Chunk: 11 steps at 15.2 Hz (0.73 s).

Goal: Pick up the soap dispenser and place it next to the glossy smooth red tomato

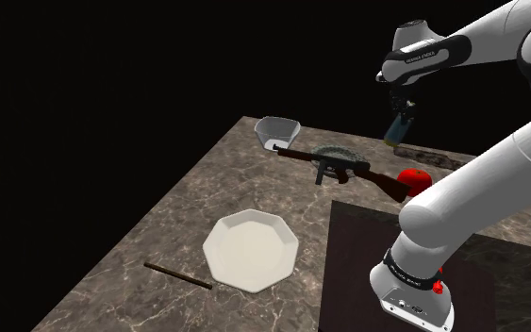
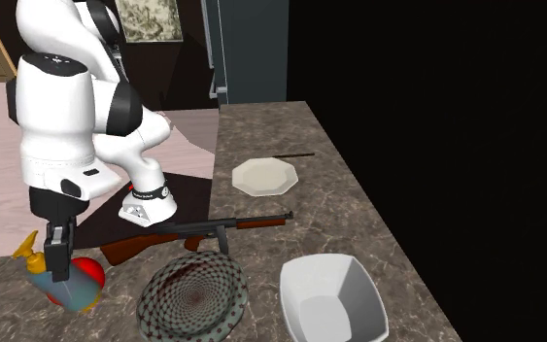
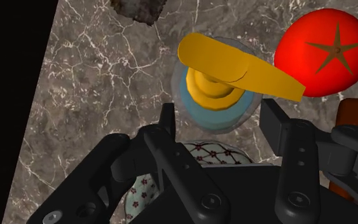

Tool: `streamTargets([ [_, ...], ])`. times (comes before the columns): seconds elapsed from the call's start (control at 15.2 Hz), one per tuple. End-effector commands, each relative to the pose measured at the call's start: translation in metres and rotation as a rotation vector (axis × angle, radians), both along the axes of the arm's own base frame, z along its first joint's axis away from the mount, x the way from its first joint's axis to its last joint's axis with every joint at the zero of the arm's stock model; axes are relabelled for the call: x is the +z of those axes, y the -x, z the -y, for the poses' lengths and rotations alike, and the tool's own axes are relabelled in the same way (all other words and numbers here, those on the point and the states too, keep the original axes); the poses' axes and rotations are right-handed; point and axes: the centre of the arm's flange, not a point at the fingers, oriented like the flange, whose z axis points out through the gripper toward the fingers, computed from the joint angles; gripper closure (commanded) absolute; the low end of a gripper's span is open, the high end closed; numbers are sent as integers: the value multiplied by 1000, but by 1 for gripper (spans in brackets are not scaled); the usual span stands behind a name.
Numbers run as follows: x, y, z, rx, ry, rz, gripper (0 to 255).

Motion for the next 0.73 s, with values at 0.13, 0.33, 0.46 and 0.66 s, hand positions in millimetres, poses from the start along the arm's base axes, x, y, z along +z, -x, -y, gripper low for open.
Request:
streamTargets([
  [0.13, -20, 0, 1, 0, 0, 0, 255],
  [0.33, -36, 0, 1, 0, 0, 0, 255],
  [0.46, -47, 0, 1, 0, 0, 0, 255],
  [0.66, -63, 0, 1, 0, 0, 0, 255],
])
